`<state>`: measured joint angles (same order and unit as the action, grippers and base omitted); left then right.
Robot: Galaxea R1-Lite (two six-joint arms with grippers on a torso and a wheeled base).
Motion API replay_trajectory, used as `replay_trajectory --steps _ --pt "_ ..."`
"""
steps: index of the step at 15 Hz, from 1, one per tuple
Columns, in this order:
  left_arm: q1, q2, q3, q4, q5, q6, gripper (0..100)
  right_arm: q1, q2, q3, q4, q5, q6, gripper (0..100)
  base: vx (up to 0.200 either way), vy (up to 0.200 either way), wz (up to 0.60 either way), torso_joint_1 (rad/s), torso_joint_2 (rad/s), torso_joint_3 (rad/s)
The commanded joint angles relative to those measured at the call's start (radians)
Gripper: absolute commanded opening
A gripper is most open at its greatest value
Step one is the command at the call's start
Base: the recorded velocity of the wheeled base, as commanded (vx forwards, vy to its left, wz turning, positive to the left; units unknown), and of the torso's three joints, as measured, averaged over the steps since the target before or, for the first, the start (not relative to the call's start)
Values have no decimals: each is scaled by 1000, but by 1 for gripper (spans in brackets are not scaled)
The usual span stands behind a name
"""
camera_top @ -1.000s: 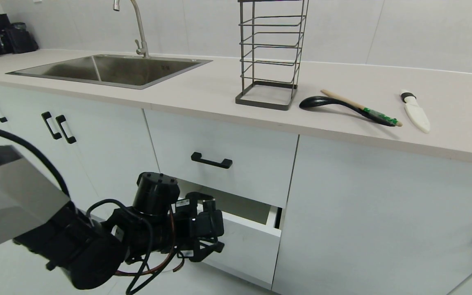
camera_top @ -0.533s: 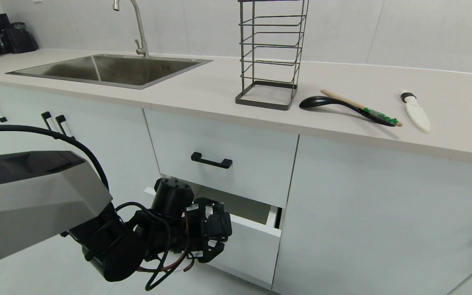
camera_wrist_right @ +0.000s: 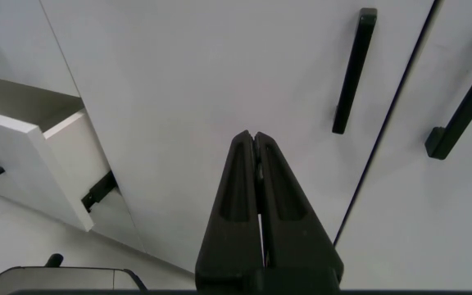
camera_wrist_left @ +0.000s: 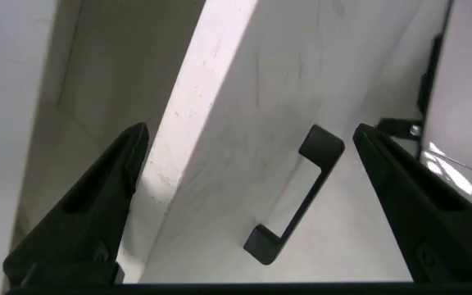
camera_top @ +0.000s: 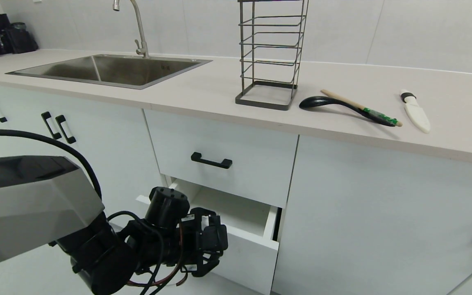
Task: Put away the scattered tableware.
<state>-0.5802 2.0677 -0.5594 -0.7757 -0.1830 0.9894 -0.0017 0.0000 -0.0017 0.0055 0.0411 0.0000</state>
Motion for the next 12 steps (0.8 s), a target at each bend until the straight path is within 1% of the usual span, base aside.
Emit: replay_trajectory --steps 1,2,3,4,6,11,12 --pt "-3 -58 55 1 0 0 100 0 2 0 -1 0 0 0 0 0 0 0 0 0" --pt "-7 -83 85 1 0 0 100 0 2 0 1 0 0 0 0 0 0 0 0 0" --pt "-27 -139 159 1 0 -3 100 0 2 0 1 0 0 0 0 0 0 0 0 0" --pt "-43 -173 205 3 -1 -3 100 0 2 0 1 0 0 0 0 0 0 0 0 0" --pt "-64 -213 271 1 -1 -5 100 0 2 0 1 0 0 0 0 0 0 0 0 0" --pt "-73 -296 328 3 -1 -8 100 0 2 0 -1 0 0 0 0 0 0 0 0 0" --pt "-86 -328 337 4 -1 -11 100 0 2 0 -1 0 0 0 0 0 0 0 0 0"
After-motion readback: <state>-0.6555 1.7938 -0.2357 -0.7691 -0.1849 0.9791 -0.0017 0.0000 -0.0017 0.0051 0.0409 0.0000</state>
